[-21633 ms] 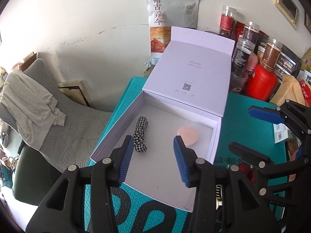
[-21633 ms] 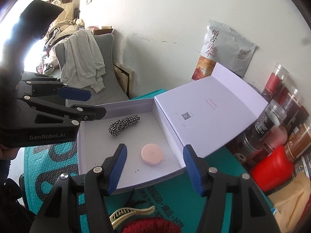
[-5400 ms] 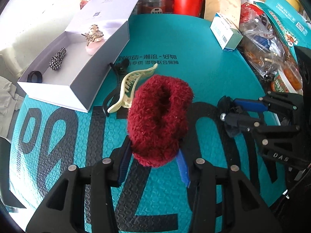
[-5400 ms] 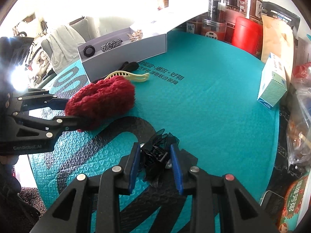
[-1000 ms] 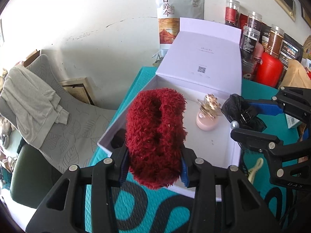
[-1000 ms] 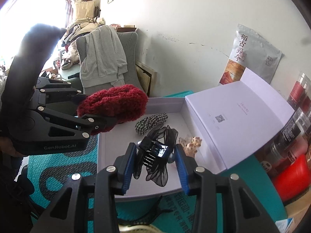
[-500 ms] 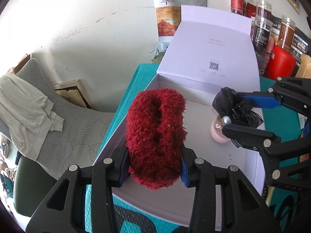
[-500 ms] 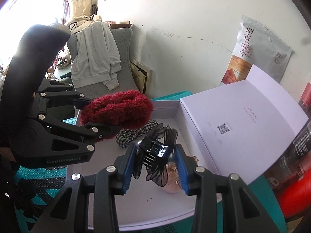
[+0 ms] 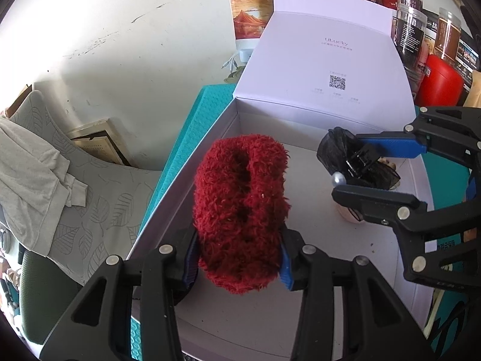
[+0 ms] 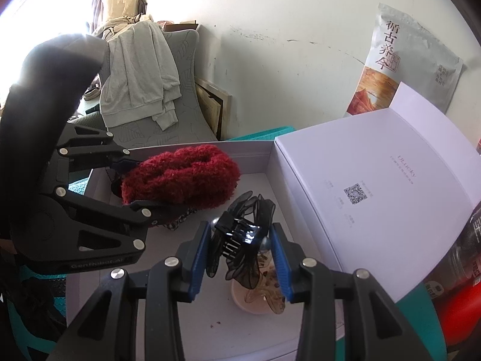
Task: Organize objects
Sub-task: 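Carry the red scrunchie and black claw clip with both grippers into the box, then open the left gripper on the red scrunchie while the right gripper releases the black claw clip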
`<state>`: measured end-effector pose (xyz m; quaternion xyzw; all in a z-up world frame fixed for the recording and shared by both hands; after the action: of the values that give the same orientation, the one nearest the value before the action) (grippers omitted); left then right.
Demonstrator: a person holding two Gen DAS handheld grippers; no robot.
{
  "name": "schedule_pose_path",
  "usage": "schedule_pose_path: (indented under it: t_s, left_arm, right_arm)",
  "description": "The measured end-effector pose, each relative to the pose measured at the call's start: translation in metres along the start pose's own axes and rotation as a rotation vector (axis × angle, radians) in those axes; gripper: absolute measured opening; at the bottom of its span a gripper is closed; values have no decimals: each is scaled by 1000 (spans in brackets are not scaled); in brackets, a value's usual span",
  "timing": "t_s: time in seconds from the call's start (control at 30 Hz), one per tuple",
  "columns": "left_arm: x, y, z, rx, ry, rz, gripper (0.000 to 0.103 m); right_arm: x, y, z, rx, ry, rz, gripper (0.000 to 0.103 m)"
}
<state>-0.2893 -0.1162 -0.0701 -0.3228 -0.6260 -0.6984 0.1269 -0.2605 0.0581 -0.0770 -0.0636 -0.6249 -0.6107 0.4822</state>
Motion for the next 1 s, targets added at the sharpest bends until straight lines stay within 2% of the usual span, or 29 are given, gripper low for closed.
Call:
schedule_pose_path:
  t_s: [0.27,0.33,0.57,0.7,1.0]
  left_arm:
    - [-2,-9,-1,-7,4,-23,45]
    - [-3,-10,-1,-1,5,-30,49]
    - [-5,-7,0,18,22,-45,53]
    - [-6,0,-1,19,40,-42,53]
    - [-7,21,3,42,48,-27,58]
  right_arm:
    - [-3,-3,2,8,-12,-2,40]
    - [-2,-3,3,10,-16,-2,40]
    - [-2,1,0,8,-8,-11,41]
    - [-1,6,2,-7,-16,-8,49]
    - [-3,25,4,-27,-17,-2,51]
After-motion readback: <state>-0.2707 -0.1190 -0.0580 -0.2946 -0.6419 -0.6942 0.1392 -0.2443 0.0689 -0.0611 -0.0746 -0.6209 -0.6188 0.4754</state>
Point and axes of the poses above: each gripper's, at about its wrist camera, not at the fingertips, and y roughly against the way its jaws point, z to its right, x to its top, the point moved 1 cm from there along -y, roughly the way its jaws point, and after that the axes turned 7 degrees about -x, right-handed, at the moved point
